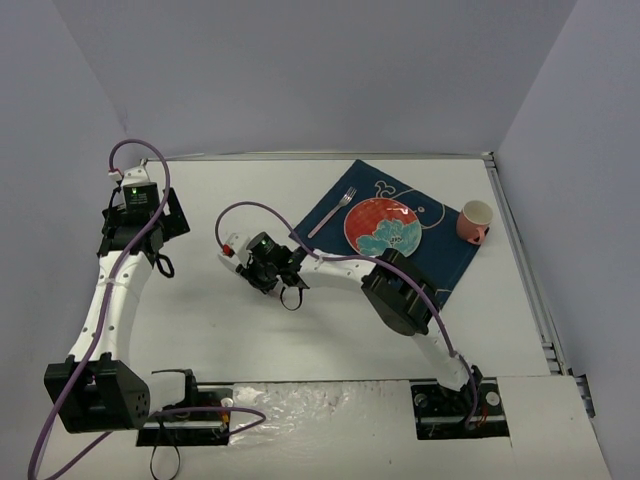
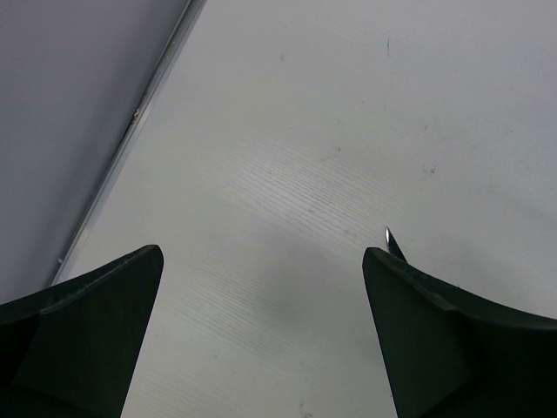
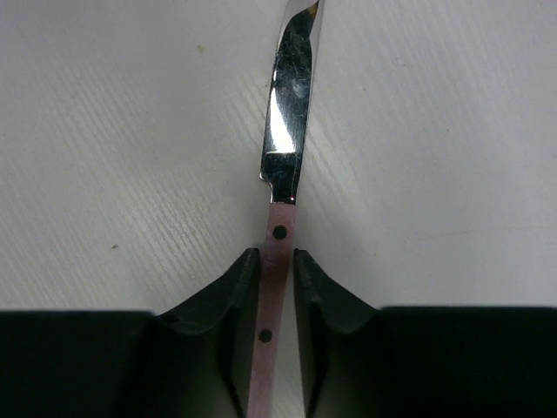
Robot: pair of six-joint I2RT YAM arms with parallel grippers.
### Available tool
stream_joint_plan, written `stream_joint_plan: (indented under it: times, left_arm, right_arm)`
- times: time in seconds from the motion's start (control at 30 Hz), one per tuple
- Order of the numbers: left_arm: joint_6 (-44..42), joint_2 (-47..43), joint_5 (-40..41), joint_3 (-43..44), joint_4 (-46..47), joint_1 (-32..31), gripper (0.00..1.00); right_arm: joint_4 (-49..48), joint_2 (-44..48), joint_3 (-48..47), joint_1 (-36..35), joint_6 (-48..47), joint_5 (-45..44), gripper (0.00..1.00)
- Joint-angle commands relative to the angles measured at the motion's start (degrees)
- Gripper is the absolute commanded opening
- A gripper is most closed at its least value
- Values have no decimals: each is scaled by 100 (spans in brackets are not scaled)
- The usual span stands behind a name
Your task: Set the dinner table for one person
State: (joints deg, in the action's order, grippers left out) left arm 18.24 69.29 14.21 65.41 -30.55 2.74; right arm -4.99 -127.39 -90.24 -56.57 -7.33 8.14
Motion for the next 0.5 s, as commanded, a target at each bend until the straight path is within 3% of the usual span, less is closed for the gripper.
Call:
stream_joint_plan:
  times: [0.0,0.07,0.3,0.47]
  left_arm:
    - [-38,-29,12,130,286,-2,97]
    - [-37,-29,6,130,286,-2,97]
    - [-31,-3,-38,139,289,21,97]
    - [38,43,-209,161,286,76,97]
  right_arm:
    - [15,-47,-21,-21,-26,-464,7]
    - [9,63,100,-16,18,-529,0]
    - [-169,1022,1298,78,223,-794,0]
    - [-383,2426,2398,154,731,-1220,0]
